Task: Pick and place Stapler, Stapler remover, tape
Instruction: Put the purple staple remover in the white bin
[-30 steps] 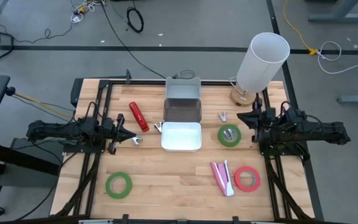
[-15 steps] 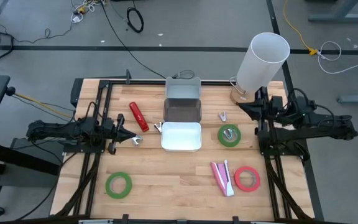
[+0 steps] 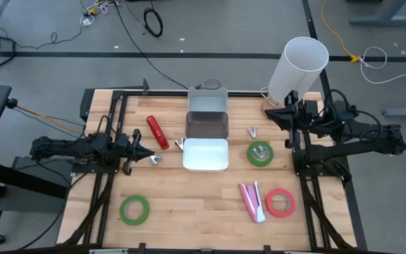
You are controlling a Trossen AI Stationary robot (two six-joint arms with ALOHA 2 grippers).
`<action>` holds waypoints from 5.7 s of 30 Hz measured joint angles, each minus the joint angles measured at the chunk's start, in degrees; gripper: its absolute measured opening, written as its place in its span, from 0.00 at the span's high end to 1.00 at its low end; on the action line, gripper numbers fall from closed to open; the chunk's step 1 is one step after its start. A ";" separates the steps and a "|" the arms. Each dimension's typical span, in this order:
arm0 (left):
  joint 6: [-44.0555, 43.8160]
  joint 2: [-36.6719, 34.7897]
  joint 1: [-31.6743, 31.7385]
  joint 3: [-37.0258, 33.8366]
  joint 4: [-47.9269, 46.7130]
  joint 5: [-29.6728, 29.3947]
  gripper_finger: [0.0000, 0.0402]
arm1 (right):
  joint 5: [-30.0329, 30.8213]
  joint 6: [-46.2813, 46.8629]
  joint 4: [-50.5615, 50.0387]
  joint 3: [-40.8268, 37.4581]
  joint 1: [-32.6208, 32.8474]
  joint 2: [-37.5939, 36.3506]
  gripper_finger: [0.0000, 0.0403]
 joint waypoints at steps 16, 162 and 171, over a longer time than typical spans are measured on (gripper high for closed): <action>-0.04 0.00 -0.02 0.01 -0.02 0.00 0.99 | 0.04 -0.19 -0.13 1.54 0.00 6.71 0.98; 0.00 0.00 0.00 0.00 -0.06 0.02 0.99 | 8.28 50.86 -27.08 -11.80 -26.23 43.02 0.63; 0.00 0.00 0.00 -0.02 -0.04 0.02 0.99 | 10.59 50.81 -26.46 -11.99 -26.25 43.02 0.67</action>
